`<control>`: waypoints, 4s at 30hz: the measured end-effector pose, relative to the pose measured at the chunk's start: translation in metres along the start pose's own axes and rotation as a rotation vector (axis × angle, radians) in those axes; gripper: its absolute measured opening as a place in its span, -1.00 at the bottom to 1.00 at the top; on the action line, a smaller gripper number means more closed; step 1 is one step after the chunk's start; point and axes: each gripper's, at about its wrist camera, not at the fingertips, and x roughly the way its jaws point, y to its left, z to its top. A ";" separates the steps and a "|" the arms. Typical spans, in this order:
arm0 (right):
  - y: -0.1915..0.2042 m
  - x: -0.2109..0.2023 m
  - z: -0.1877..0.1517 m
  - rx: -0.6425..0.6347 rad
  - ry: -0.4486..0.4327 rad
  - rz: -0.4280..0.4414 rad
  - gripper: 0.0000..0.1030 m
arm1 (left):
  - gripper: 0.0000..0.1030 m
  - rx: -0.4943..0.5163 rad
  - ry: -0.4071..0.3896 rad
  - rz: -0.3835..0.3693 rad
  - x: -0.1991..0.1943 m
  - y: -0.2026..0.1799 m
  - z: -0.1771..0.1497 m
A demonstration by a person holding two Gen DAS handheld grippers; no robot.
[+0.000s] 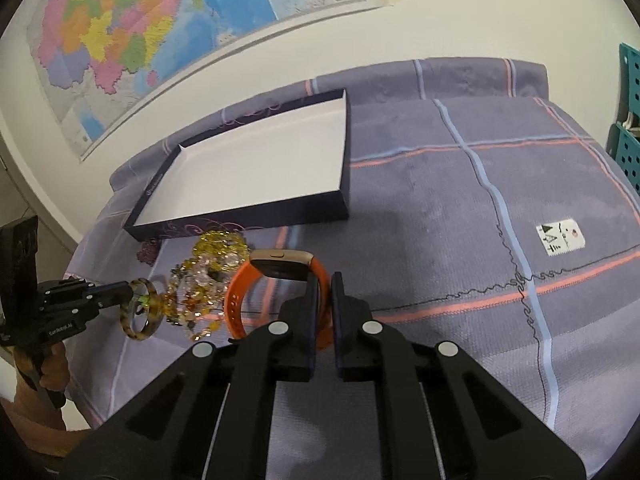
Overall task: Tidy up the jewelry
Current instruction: 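Lift the watch with the right gripper while the left gripper grasps the tortoiseshell bangle, then carry the watch with the right gripper while the left carries the bangle into the tray, then open the left gripper releasing the bangle while the right releases the watch in the tray, then grasp the gold bead necklace in the pile with the right gripper and lift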
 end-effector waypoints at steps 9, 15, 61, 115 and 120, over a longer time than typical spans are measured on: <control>0.017 -0.012 0.018 -0.051 -0.032 0.024 -0.87 | -0.91 -0.047 -0.081 -0.024 -0.030 0.011 0.022; 0.035 -0.001 0.052 -0.104 -0.045 0.042 -0.87 | -0.91 -0.063 -0.117 0.003 -0.030 0.021 0.053; 0.056 0.183 0.181 -0.037 0.072 -0.122 -0.72 | -0.90 -0.171 0.015 0.159 0.109 0.089 0.178; 0.017 0.009 0.000 -0.062 0.113 0.057 -0.34 | -0.32 0.133 0.022 -0.114 0.022 -0.026 -0.011; 0.047 0.016 0.015 -0.167 0.079 0.092 -0.28 | -0.32 0.114 0.016 -0.101 0.025 -0.025 -0.006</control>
